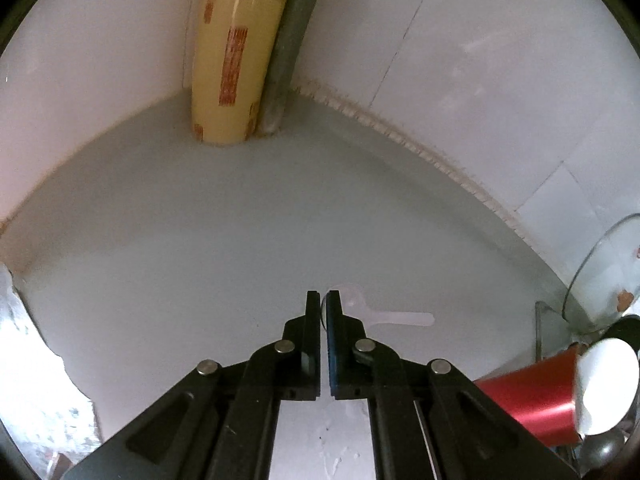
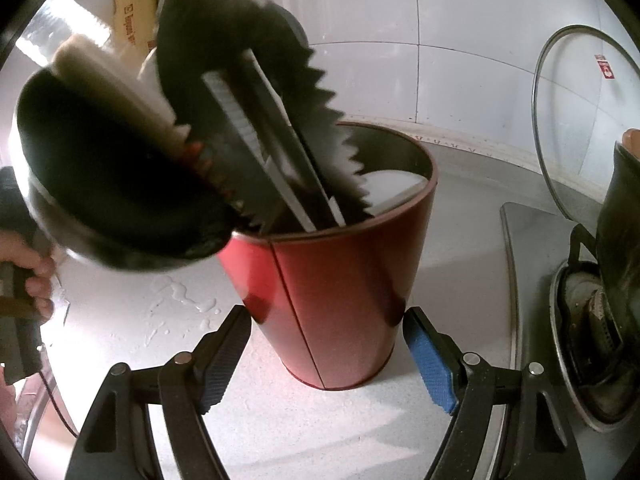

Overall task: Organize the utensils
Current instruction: 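Lower the left tool over the small white spoon and close on it, then lift the small white spoon with the left tool and carry it over the red pot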

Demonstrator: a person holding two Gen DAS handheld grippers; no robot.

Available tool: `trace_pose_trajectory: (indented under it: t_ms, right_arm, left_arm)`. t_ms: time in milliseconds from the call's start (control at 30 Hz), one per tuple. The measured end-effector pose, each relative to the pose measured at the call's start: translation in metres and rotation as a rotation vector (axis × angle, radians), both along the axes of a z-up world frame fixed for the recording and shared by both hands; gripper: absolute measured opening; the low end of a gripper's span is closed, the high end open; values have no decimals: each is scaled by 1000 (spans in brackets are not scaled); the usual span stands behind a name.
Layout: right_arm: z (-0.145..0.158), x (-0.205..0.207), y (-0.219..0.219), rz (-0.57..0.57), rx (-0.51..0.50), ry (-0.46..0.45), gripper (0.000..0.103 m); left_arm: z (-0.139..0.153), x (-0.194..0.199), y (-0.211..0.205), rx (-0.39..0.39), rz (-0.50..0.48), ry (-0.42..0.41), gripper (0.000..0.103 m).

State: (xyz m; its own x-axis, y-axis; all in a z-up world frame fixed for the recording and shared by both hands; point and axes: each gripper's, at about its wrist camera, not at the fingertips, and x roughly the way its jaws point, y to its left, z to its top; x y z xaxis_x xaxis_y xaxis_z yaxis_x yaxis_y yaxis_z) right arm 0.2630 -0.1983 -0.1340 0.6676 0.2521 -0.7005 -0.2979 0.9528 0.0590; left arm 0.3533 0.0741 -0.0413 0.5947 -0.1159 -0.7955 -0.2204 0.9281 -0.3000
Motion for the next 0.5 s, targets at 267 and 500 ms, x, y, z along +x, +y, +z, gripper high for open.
trace_pose_trajectory:
  t_ms: [267,500]
  right_arm:
    - [-2,1,3,-5,-1,4,81]
    - [-2,2,1,-6,0,2,81]
  left_arm:
    - [59,-25,-13,68,-73,-142,2]
    - [111,-43,-30,95,-156,-270,2]
